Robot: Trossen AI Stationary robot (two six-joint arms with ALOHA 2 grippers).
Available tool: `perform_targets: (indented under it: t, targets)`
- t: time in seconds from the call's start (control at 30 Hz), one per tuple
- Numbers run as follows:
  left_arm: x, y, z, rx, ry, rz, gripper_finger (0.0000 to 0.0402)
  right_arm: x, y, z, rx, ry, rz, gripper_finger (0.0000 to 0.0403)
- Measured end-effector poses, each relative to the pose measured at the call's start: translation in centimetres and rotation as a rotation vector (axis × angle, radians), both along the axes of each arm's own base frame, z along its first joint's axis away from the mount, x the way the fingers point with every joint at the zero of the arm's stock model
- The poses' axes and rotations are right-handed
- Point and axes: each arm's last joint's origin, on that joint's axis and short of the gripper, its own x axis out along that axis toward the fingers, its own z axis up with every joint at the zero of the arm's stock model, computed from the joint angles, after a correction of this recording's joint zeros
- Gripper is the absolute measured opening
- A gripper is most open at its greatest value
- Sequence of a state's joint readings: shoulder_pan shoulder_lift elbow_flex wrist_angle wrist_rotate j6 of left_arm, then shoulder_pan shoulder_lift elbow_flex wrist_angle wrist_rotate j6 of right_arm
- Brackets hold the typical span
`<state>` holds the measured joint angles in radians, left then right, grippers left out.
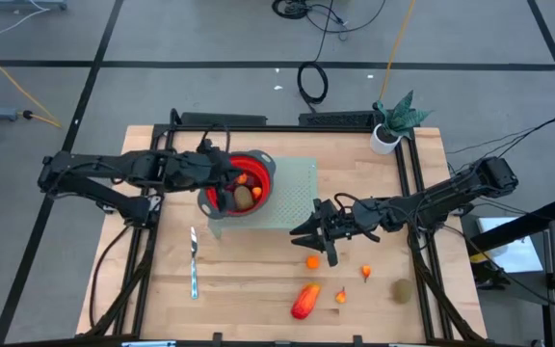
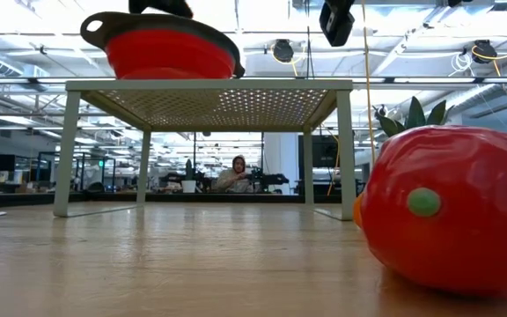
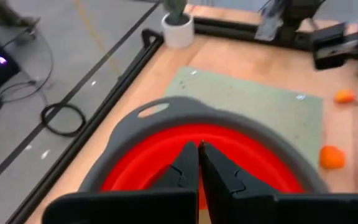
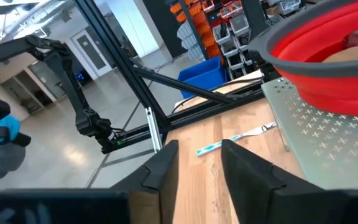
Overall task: Pick & Place Fruit
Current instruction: Put the top peach into the strainer bowl on the shelf
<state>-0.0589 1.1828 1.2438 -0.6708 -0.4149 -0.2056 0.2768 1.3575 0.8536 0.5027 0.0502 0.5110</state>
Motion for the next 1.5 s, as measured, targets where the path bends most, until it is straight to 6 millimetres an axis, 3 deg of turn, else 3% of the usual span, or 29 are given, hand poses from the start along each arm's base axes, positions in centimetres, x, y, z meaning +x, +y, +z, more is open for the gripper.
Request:
perform_targets:
  t: [0.47,0.9,1.17,1.5]
  targets:
    - [-0.3,1.8,-1.3,0.015,0.107,0.109,0.0,0.0,0.0,-0.1,-0.012,0.005,0.001,0.0003]
    - [0.6,4.1,-3.3,-0.051,0.158,0.168,0.0,0.0,0.0,-0.1,-0.028,0.001,0.002,0.0001]
    - [0.8,4.0,-4.8,-0.097,0.179,0.181,0.0,0.0,0.0,-0.1,-0.031,0.001,0.002,0.0001]
    - [1.2,3.6,-5.3,-0.129,0.18,0.18,0.0,0.0,0.0,-0.1,-0.035,0.0,0.002,0.0001]
